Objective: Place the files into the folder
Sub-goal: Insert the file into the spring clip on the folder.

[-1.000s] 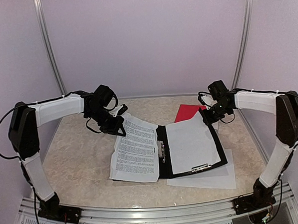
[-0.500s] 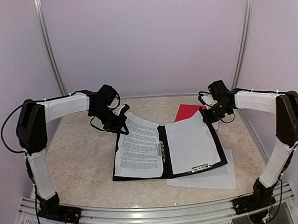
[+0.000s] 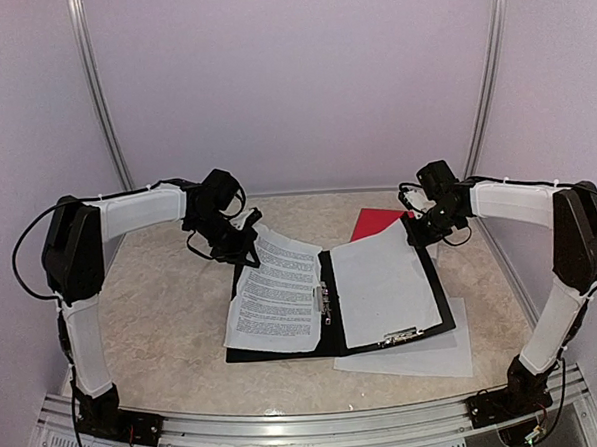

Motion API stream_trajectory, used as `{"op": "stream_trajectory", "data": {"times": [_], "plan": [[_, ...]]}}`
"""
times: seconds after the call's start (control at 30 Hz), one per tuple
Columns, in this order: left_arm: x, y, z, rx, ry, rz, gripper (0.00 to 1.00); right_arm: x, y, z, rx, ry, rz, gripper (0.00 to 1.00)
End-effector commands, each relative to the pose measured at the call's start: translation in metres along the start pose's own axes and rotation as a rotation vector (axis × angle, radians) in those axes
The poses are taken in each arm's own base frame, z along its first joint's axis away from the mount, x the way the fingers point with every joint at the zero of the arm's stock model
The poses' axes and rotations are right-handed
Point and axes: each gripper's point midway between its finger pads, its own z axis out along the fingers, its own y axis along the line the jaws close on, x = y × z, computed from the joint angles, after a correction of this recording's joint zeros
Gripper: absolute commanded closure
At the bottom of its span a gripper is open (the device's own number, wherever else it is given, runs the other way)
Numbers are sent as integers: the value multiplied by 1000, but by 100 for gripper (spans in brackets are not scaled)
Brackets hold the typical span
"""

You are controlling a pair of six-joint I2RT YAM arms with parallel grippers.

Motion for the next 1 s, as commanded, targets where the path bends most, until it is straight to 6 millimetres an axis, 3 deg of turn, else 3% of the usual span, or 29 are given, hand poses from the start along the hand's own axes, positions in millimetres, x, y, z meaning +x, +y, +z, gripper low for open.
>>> {"op": "stream_trajectory", "data": {"times": [0.0,0.2,0.47,0.97], "plan": [[4,11,-1,-41,3,-45,100,-6,-10,-13,37,-17,1,84],[9,13,-5,-52,-7,-69,100,-4,-9,-11,32,-15,3,84],[8,15,4,-45,-1,-77,99,-4,-9,-16,36,-22,2,83],[3,25,0,-109,-29,-77,64,-7,-12,-20,52,-26,5,70]]}}
